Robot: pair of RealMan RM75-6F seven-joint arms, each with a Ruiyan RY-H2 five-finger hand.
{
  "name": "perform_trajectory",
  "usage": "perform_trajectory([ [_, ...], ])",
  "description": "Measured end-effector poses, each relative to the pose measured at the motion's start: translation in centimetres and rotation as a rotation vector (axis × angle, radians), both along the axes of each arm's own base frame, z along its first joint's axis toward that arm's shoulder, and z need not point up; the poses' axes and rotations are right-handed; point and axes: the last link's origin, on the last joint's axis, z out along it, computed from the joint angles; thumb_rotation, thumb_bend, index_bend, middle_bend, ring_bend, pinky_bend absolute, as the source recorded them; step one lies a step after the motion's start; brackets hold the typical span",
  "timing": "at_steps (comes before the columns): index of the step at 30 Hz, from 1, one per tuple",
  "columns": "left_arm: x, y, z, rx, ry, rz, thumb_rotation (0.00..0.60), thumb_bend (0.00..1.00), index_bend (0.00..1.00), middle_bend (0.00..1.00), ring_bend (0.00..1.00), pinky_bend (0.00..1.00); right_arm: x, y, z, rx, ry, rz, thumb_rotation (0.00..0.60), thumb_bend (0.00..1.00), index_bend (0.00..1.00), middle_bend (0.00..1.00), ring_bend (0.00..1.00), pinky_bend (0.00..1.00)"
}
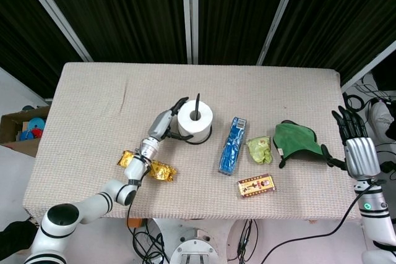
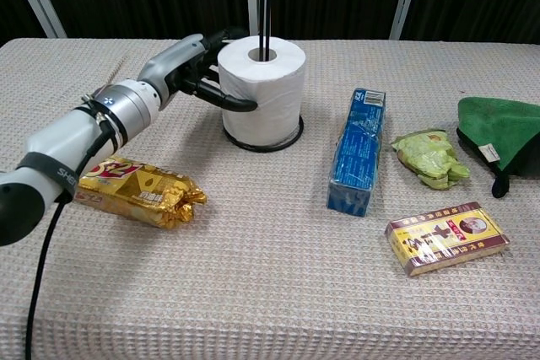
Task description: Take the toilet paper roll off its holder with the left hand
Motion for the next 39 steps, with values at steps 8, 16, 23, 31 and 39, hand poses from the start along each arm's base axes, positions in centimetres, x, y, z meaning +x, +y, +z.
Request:
perform_trajectory([
  [8,0.0,0.0,1.1,0.013,-0.07,0.018,0.6,0.08,0.24,0.34,0.31,0.41,-0.1,0.2,-0.1,0.002,0.003,-0.001,0.6,0.3,0.0,0.0,0.0,0.0],
  [16,0.6,-0.1,3.4,0.049,-0.151,-0.006,0.6,0.08,0.25,0.36,0.32,0.41,0.1,0.5,0.1,-0.005,0.005,0.005,0.6,0.3,0.0,0.0,0.0,0.0],
  [23,2.3,-0.4,7.8,0.135,-0.244,-0.058,0.6,0.08,0.25,0.36,0.32,0.41,0.7,0.6,-0.2,-0.002,0.002,0.018,0.6,0.3,0.0,0.0,0.0,0.0],
  [31,4.6,-1.4,15.9,0.258,-0.347,-0.108,0.6,0.08,0.25,0.36,0.32,0.41,-0.1,1.3,-0.7,0.019,0.023,-0.006,0.6,0.3,0.0,0.0,0.0,0.0],
  [39,1.8,-4.4,25.4,0.471,-0.288,-0.085,0.6,0.08,0.25,0.36,0.32,0.41,-2.5,2.6,-0.9,0.05,0.111,-0.086,0.6,0.3,0.0,0.0,0.0,0.0],
])
